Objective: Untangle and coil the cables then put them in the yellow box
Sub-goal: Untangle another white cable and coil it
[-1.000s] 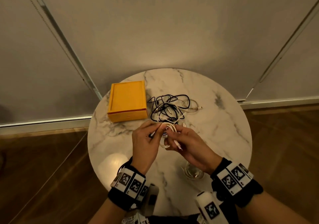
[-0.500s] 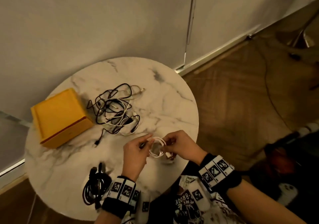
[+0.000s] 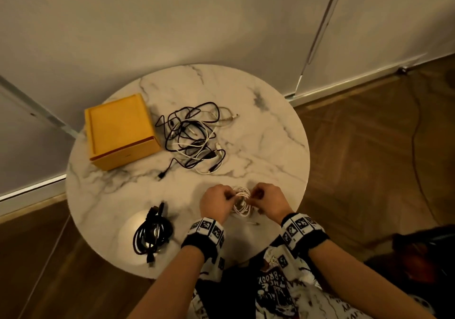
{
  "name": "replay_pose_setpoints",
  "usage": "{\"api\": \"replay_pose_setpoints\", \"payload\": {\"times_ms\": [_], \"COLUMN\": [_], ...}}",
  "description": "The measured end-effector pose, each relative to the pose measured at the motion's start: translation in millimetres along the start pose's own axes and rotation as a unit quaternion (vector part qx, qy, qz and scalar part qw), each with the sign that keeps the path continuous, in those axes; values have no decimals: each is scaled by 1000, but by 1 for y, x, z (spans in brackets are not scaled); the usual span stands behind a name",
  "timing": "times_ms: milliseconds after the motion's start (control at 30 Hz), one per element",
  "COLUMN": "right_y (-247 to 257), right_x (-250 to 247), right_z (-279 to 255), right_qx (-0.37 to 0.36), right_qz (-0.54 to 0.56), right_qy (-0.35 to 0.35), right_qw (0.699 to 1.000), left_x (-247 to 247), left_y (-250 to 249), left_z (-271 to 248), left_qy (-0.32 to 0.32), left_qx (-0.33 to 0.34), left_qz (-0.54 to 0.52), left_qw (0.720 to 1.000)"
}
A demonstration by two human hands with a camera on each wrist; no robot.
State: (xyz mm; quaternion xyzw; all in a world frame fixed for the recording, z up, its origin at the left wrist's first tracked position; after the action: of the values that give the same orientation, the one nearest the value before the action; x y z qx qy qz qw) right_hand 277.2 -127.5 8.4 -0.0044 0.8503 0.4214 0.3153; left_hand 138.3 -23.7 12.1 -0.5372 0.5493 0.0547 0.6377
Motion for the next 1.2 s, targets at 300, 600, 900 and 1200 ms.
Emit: {"api": "replay_pose_setpoints", "payload": {"times_ms": [300, 600, 900, 1200], "right_y": [-5, -19, -24, -21], "right_x": [0, -9, -6, -13], "right_z": [12, 20, 19, 12], "right_qx": [23, 2, -4, -10], "right_qz": [59, 104, 115, 167], "right_qy": [28, 43, 56, 91], "right_qw": [998, 994, 992, 982], "left_x": [8, 13, 13, 11], "left_y": [20, 18, 12, 20], "left_z": [0, 1, 0, -8], "left_qy": [-54, -49, -47, -62], "left_qx": [-15, 4, 11, 31], "left_qz": [-135, -169, -139, -203], "left_qw": [989, 984, 989, 977]}}
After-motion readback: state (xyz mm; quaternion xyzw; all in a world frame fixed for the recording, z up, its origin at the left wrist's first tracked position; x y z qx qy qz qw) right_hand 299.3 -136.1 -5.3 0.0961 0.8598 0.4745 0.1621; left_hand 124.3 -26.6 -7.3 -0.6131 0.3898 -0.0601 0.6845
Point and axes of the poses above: each hand's wrist, its own z-axis towards the middle knuckle, its own x-axis out of the palm, y = z × x, the point moved 2 cm from there along z, towards the middle knuckle, and after that the axes turned 6 degrees about x, right-handed, at the moved point
